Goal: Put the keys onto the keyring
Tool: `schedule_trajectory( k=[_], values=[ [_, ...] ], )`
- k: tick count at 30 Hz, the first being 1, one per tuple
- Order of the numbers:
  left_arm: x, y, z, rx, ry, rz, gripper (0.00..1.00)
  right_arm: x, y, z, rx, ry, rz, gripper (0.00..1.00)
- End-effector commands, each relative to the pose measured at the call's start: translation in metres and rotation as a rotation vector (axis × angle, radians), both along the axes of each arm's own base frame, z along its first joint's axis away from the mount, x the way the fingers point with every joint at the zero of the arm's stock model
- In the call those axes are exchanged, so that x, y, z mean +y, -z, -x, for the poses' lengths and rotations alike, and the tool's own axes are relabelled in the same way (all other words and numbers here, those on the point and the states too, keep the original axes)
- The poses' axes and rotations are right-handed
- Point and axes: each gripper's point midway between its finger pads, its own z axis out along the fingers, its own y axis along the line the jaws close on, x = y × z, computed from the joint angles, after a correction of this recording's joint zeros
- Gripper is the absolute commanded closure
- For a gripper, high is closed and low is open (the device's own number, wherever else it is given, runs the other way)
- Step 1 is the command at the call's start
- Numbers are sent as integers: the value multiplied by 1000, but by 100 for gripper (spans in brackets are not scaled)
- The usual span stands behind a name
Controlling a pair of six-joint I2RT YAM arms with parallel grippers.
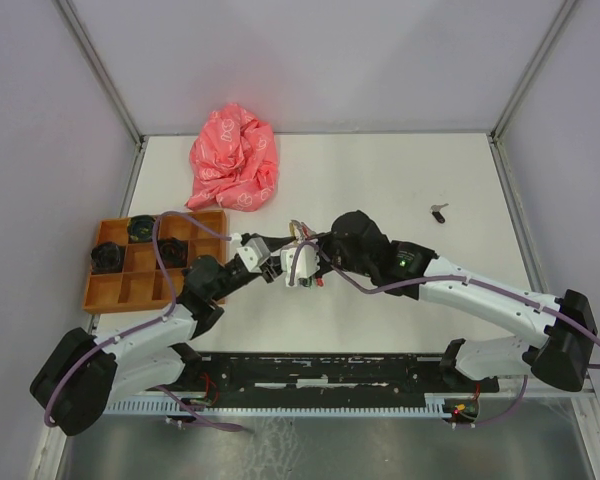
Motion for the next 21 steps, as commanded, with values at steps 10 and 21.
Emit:
schedule_trajectory(
  k=[10,21],
  values=[
    [-4,-25,31,-189,123,29,65,10,-44,-8,-93,13,-121,99],
    [-11,-20,10,-154,64,-8,63,13,-45,0,-66,-24,-150,99]
  ],
)
